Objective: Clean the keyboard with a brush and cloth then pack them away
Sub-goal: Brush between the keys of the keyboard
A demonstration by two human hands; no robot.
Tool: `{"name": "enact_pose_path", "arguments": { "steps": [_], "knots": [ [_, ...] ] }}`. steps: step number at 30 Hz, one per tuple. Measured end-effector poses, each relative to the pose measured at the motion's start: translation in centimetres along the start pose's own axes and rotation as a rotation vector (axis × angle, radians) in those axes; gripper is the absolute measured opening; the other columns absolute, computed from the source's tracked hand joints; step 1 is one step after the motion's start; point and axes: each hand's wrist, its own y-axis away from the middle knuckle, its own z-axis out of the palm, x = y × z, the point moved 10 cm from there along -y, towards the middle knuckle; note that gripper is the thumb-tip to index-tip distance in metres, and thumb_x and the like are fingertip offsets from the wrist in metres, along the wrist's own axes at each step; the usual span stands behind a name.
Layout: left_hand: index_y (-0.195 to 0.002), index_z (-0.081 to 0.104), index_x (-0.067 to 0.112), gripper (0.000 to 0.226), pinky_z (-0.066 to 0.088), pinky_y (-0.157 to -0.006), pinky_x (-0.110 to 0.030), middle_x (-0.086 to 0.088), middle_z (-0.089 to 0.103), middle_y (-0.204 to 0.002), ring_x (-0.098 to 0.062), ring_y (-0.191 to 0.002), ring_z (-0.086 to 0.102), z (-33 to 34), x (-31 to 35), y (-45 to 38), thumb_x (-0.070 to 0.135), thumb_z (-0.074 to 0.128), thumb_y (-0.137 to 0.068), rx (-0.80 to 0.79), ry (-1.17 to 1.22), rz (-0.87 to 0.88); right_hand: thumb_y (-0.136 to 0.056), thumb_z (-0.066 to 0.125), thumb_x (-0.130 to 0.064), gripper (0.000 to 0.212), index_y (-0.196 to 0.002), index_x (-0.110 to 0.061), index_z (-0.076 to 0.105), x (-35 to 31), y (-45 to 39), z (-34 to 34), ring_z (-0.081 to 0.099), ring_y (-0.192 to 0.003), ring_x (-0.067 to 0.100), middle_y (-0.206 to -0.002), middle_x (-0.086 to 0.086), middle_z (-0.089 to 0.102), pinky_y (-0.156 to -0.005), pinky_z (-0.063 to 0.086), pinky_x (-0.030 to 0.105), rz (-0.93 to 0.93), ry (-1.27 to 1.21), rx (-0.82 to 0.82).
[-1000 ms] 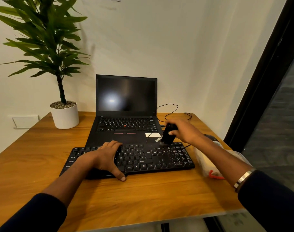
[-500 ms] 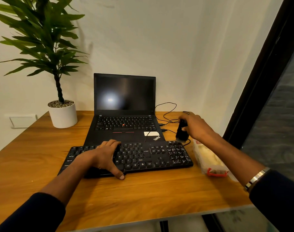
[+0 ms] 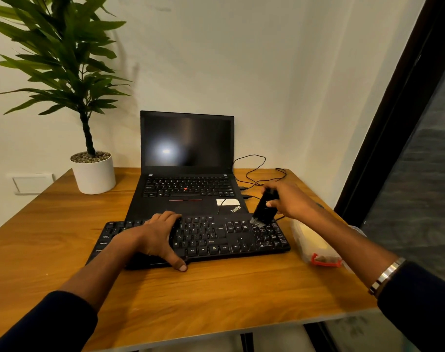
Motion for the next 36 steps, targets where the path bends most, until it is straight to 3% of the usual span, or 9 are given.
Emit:
{"name": "enact_pose_path", "arguments": {
  "steps": [2, 4, 11, 18, 22, 24, 30, 36],
  "knots": [
    [-0.156, 0.003, 0.025, 0.162, 0.021, -0.119, -0.048, 0.005, 0.011, -0.158, -0.024, -0.146, 0.013, 0.0, 0.0, 0.0, 0.081, 0.072, -0.021, 0.002, 0.004, 0.001, -0.085, 0.065, -0.004, 0.032, -0.113, -0.018, 0.060, 1.2, 0.2, -0.7, 0.057, -0.109, 0.026, -0.116, 0.007, 0.062, -0.077, 0.043, 0.029, 0.025, 0.070, 0.020],
    [-0.156, 0.003, 0.025, 0.162, 0.022, -0.119, -0.049, 0.005, 0.011, -0.158, -0.024, -0.146, 0.014, 0.0, -0.1, 0.0, 0.081, 0.072, -0.020, 0.001, 0.001, 0.000, -0.085, 0.063, -0.001, 0.033, -0.113, -0.018, 0.059, 1.9, 0.4, -1.7, 0.057, -0.106, 0.027, -0.114, 0.009, 0.061, -0.073, 0.039, 0.029, 0.041, 0.123, 0.062],
    [-0.155, 0.004, 0.025, 0.162, 0.022, -0.119, -0.049, 0.005, 0.012, -0.157, -0.024, -0.145, 0.015, 0.0, -0.2, -0.2, 0.081, 0.073, -0.020, 0.005, 0.004, 0.001, -0.085, 0.065, -0.005, 0.033, -0.114, -0.019, 0.061, -1.2, 1.0, -0.3, 0.056, -0.111, 0.027, -0.117, 0.009, 0.062, -0.083, 0.044, 0.032, -0.014, 0.083, 0.071],
    [-0.156, 0.004, 0.025, 0.163, 0.021, -0.120, -0.048, 0.006, 0.012, -0.158, -0.023, -0.145, 0.015, 0.0, -0.2, -0.3, 0.082, 0.072, -0.019, 0.014, -0.004, 0.006, -0.086, 0.065, -0.006, 0.034, -0.115, -0.023, 0.061, -2.4, 0.7, 0.0, 0.064, -0.093, 0.026, -0.112, 0.004, 0.060, -0.073, 0.057, 0.033, -0.001, -0.216, -0.012],
    [-0.156, 0.004, 0.026, 0.161, 0.021, -0.120, -0.048, 0.006, 0.012, -0.158, -0.024, -0.145, 0.014, 0.0, -0.3, -0.4, 0.081, 0.073, -0.021, 0.012, 0.001, 0.004, -0.084, 0.067, -0.005, 0.035, -0.115, -0.022, 0.062, 0.1, 1.1, -0.1, 0.060, -0.106, 0.026, -0.118, 0.007, 0.061, -0.079, 0.056, 0.039, 0.034, -0.074, -0.026],
    [-0.155, 0.003, 0.027, 0.161, 0.021, -0.120, -0.049, 0.007, 0.011, -0.158, -0.024, -0.145, 0.014, 0.1, -0.4, -0.4, 0.081, 0.074, -0.021, 0.012, 0.005, 0.006, -0.084, 0.066, -0.002, 0.031, -0.109, -0.020, 0.062, 1.1, 1.4, -0.5, 0.058, -0.103, 0.024, -0.114, 0.006, 0.060, -0.071, 0.053, 0.031, 0.044, -0.017, -0.010],
    [-0.155, 0.003, 0.026, 0.161, 0.022, -0.120, -0.050, 0.007, 0.012, -0.157, -0.024, -0.145, 0.015, 0.2, -0.4, -0.4, 0.080, 0.075, -0.022, 0.009, 0.012, 0.003, -0.084, 0.063, 0.001, 0.030, -0.109, -0.017, 0.060, 0.2, 1.5, -2.3, 0.054, -0.095, 0.023, -0.109, 0.008, 0.060, -0.071, 0.037, 0.027, 0.019, 0.120, 0.097],
    [-0.155, 0.003, 0.028, 0.162, 0.022, -0.120, -0.051, 0.007, 0.012, -0.158, -0.024, -0.145, 0.015, 0.1, -0.6, -0.6, 0.082, 0.074, -0.021, 0.009, 0.008, -0.003, -0.085, 0.066, -0.006, 0.032, -0.113, -0.021, 0.062, -3.4, 1.6, 0.7, 0.060, -0.103, 0.026, -0.112, 0.006, 0.062, -0.072, 0.052, 0.032, -0.043, 0.022, -0.020]
  ]
}}
